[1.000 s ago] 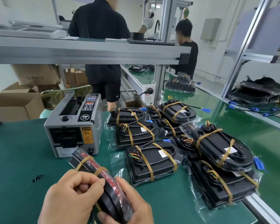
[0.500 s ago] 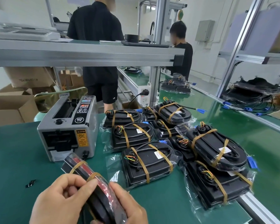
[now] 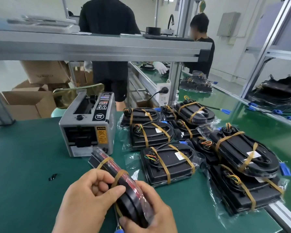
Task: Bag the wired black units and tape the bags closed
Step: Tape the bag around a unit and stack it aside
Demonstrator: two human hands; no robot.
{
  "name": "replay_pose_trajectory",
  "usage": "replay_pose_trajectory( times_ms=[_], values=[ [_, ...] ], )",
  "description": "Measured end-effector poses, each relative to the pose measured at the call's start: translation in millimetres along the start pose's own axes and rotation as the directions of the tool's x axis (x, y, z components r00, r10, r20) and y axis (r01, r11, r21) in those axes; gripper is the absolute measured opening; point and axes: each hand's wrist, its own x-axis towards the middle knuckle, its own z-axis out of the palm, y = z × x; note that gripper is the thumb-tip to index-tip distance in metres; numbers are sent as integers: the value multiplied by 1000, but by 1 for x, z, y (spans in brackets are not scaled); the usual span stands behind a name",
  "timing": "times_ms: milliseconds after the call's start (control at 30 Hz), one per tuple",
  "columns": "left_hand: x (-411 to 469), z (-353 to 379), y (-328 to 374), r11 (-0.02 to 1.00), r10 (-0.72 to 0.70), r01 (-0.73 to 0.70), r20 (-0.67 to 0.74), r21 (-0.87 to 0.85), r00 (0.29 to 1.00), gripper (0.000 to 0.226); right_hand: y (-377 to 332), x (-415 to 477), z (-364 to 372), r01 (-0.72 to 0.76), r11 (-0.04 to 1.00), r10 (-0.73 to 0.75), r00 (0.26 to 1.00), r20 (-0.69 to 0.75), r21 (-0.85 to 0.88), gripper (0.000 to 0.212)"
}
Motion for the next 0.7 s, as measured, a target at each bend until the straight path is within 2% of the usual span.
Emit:
replay_pose_trajectory(
  times_ms=[133,200,267,300,367,400,533,700],
  values=[
    [-6,-1,-1,1000,-14,14,1,15,1000,31,-15,4,-13,-18,997,20,999,37,-69,67],
    [-7,-7,2,1000,-21,21,33,-3,999,20,-22,10,-16,-31,997,34,998,46,-71,71],
    [2,-18,5,995,-34,34,-2,-97,999,9,-27,14,-17,-43,995,47,998,50,-87,70],
    [11,-25,4,984,-59,47,-65,-170,996,11,-28,15,-17,-40,995,44,998,41,-86,70],
    [36,-39,-3,930,-184,115,-170,-349,968,18,-26,17,-17,-26,995,28,999,22,-96,69],
    [51,-44,-6,890,-259,163,-178,-427,949,18,-25,16,-16,-19,993,21,1000,19,-116,69],
    [104,-46,-14,743,-474,349,-80,-571,877,13,-25,14,-15,6,992,-5,1000,13,-129,66],
    [135,-37,-18,665,-553,453,17,-594,833,19,-23,16,-19,26,992,-26,1000,8,-126,64]
  ],
)
